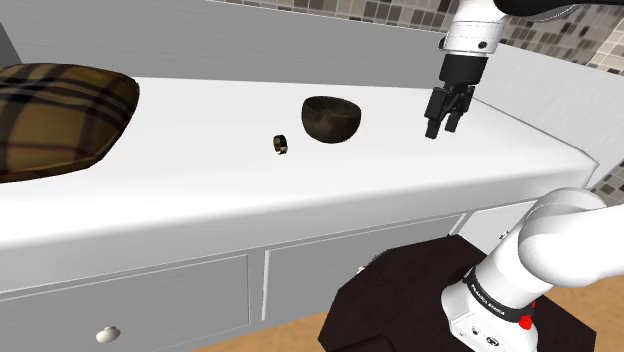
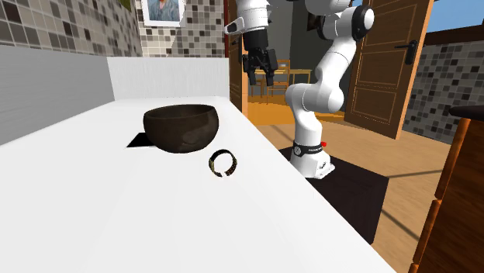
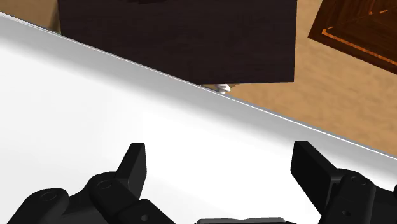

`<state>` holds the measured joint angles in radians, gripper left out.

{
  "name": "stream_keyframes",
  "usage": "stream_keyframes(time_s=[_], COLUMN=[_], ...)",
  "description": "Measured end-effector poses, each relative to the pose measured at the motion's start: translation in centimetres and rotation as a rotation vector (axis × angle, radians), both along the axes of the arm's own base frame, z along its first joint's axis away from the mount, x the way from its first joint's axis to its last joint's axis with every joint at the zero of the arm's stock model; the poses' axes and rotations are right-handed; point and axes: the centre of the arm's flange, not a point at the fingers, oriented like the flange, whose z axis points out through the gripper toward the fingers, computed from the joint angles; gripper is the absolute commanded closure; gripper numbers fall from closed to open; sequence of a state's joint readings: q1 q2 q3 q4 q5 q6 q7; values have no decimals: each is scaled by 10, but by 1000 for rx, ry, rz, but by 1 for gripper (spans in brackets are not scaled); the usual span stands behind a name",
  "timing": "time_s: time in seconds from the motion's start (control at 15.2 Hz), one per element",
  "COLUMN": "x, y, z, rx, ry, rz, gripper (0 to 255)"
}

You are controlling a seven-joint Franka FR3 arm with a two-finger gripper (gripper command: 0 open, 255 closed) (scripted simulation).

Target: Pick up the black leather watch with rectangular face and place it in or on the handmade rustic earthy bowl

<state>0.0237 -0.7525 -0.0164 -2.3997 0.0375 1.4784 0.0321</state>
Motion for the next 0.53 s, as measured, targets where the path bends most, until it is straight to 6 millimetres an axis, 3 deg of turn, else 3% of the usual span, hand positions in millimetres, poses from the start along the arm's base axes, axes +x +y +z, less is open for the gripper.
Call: stream_keyframes(time_s=[0.13,0.26,0.53], x=[3,16,52], y=[4,21,51], z=[-2,-6,-21], rx=[-1,-3,-8], ry=[-2,-8,-23], rz=[-2,-8,-27], gripper=[0,0,0])
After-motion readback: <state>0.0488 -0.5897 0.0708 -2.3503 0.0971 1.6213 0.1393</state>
